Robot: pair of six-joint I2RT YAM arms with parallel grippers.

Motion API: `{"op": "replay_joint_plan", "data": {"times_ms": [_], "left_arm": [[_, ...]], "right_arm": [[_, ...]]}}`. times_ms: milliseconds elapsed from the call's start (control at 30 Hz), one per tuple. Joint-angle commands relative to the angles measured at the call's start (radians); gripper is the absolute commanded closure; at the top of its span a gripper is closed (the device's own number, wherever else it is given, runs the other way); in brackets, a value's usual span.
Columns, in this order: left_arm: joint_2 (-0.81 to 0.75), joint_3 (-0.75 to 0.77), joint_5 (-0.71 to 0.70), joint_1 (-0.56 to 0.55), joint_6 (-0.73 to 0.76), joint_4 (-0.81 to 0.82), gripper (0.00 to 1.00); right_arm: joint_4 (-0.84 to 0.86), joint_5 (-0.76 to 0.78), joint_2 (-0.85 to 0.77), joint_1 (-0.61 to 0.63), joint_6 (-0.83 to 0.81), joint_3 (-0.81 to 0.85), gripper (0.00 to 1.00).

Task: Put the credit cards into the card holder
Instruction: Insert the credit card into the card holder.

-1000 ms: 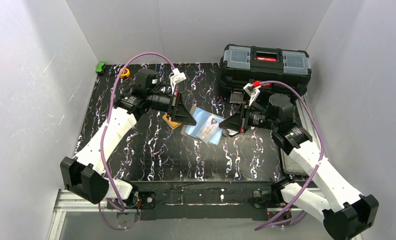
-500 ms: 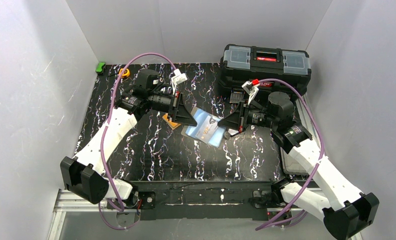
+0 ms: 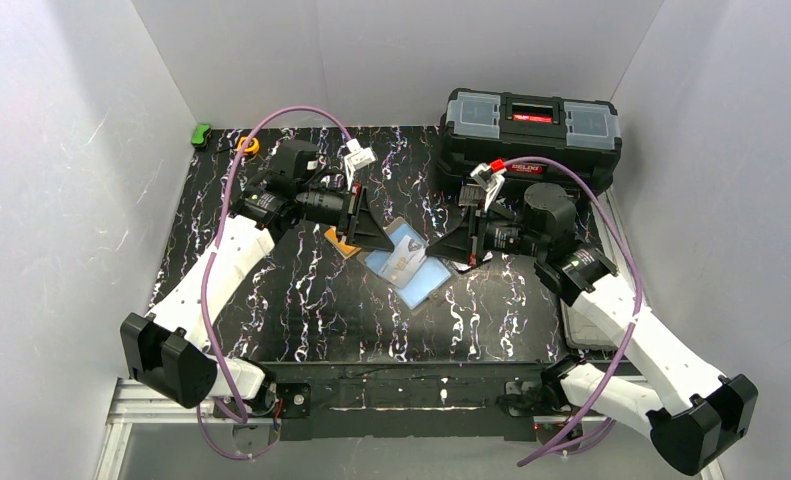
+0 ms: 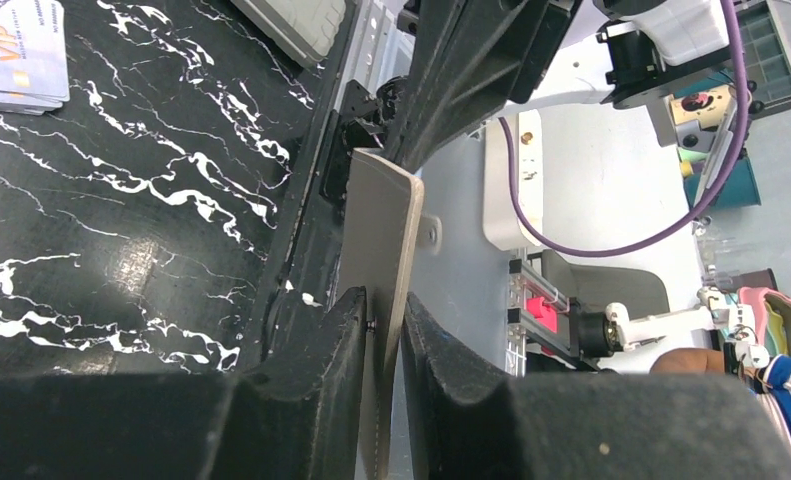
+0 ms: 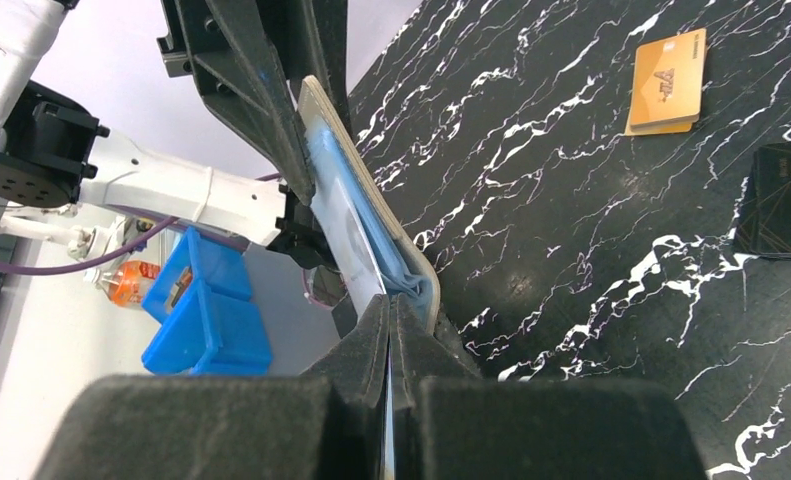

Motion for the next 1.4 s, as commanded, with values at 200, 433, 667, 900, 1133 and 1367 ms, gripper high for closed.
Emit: {"op": "replay_joint_plan", "data": {"times_ms": [200, 433, 667, 900, 1133, 1367], "left_arm": [[-0.05, -0.018, -0.006, -0.012, -0.009, -0.023, 0.8], [-0.058, -0.063, 0.021, -0.028, -0.018, -0.022, 0.77], [-0.062, -0.103, -0.029, -0.039, -0.113, 0.075, 0.9], [-0.072, -0.096, -0.152, -0.021, -0.144, 0.091, 1.0], [-0.081, -0.093, -0.198, -0.004, -0.182, 0.053, 1.0], [-0.083, -0.165, -0.222, 0.015, -0.205, 0.073, 1.0]], "right_arm": [[0.057, 0.065, 0.016, 0.029, 0.024, 0.037, 0.99], [0.053, 0.1, 0.013, 0.029, 0.029, 0.041, 0.99], [0.057, 0.095, 0.026, 0.032, 0.034, 0.05, 0.99], [0.001, 0.13, 0.031, 0.033, 0.011, 0.057, 0.99], [-0.11, 0.233, 0.039, 0.03, -0.044, 0.112, 0.61], [-0.19, 0.295, 0.063, 0.019, -0.073, 0.192, 0.42]]}}
